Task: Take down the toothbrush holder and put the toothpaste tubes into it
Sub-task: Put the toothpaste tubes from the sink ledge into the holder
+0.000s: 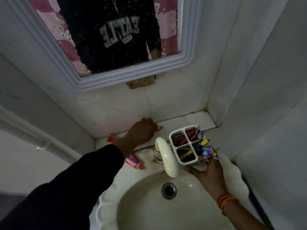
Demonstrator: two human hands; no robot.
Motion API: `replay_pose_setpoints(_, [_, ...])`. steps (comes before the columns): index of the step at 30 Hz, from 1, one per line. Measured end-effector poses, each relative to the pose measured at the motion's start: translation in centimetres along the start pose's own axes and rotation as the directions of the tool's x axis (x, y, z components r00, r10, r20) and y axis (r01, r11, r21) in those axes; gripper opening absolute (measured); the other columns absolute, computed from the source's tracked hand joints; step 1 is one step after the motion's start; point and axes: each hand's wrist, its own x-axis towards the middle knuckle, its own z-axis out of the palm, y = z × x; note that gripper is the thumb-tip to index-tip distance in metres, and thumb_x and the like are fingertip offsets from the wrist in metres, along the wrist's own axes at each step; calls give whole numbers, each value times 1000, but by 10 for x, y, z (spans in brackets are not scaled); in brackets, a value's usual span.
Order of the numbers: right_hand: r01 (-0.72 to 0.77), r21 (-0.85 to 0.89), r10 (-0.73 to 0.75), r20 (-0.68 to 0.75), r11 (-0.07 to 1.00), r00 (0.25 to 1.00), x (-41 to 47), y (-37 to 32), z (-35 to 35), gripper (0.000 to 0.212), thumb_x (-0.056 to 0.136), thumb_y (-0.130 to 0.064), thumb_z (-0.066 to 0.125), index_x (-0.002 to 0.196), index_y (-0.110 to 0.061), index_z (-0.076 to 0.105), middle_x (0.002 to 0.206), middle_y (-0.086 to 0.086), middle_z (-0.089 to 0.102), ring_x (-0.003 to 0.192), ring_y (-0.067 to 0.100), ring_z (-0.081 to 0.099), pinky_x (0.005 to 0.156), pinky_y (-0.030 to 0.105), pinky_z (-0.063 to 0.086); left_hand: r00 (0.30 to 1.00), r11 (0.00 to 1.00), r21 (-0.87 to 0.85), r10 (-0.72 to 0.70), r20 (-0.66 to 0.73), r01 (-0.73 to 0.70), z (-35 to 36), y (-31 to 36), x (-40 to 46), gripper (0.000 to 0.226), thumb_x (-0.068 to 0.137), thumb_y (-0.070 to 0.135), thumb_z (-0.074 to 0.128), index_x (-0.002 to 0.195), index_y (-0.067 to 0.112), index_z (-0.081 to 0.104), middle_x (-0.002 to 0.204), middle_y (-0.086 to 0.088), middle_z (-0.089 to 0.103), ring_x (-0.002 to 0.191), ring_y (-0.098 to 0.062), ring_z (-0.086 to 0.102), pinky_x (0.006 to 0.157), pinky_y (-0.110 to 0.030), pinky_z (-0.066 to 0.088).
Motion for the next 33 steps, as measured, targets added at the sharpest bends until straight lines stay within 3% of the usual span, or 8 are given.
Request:
replay_pose_setpoints(4, [4, -36, -3, 4, 999, 1000, 0, -2, 0, 116, 47, -82, 83, 137, -12, 63, 131, -4, 70, 125, 8, 62, 95, -3, 42, 999, 972, -236, 6, -34, -13, -41, 14, -4, 53, 99, 33, 55, 149, 21, 46, 127, -9, 53, 93, -27, 64, 81, -35, 55])
replay_pose_setpoints(10, [19, -65, -19, -7, 998, 1000, 0, -1, -3, 109, 47, -84, 83, 133, -18, 66, 128, -9, 71, 125, 6, 64, 105, 31, 55, 971, 955, -175, 234, -57, -240, -156, 70, -18, 33, 77, 48, 80, 101, 26, 77, 92, 11, 76, 79, -4, 68, 75, -30, 58])
replay_pose_setpoints(15, [-23, -97, 22, -10, 995, 1000, 3, 6, -4, 103, 51, -73, 91, 134, -19, 65, 128, -7, 72, 126, 8, 65, 106, 39, 56, 906, 939, 54, 311, 288, -340, -181, 134, -21, 38, 79, 57, 74, 98, 25, 81, 86, 9, 77, 81, -9, 69, 64, -21, 50])
replay_pose_setpoints(19, [-12, -135, 11, -2, 991, 1000, 6, 14, -3, 96, 52, -64, 95, 133, -19, 68, 127, -8, 73, 125, 9, 66, 104, 34, 56, 920, 949, 134, 233, 315, -286, -146, 164, -23, 34, 78, 35, 80, 109, 23, 78, 99, -2, 74, 82, -18, 65, 51, -23, 40])
replay_pose_setpoints(24, [51, -97, -49, 23, 994, 999, 8, 15, -2, 98, 52, -60, 97, 136, -22, 64, 132, -9, 70, 128, 8, 63, 107, 35, 55, 944, 943, -224, 284, 168, -244, -140, 142, -36, 24, 85, 31, 72, 107, 26, 80, 96, 2, 78, 85, -14, 69, 75, -30, 56])
replay_pose_setpoints(27, [70, -50, -68, 31, 996, 997, 6, 8, -2, 102, 50, -67, 93, 136, -21, 64, 130, -8, 71, 126, 7, 63, 103, 12, 51, 980, 886, -424, 197, -25, -189, -152, 109, -47, 18, 87, 23, 72, 101, 16, 82, 88, 4, 80, 76, -6, 73, 81, -23, 57])
replay_pose_setpoints(30, [88, -29, -87, 32, 996, 996, 7, 5, -4, 103, 50, -61, 95, 138, -21, 61, 133, -7, 68, 127, 7, 62, 101, 7, 47, 988, 920, -381, 38, -147, -92, -137, 68, -57, 18, 88, 16, 72, 103, 11, 81, 93, -2, 81, 80, -10, 75, 83, -19, 55])
replay_pose_setpoints(33, [90, -41, -88, 47, 995, 995, 8, 6, -4, 103, 49, -66, 92, 136, -20, 63, 132, -6, 70, 126, 10, 63, 100, 4, 45, 995, 964, -244, -97, 33, 102, -103, 34, -69, 27, 86, 10, 71, 111, 14, 78, 107, -5, 78, 97, -18, 74, 91, -24, 54])
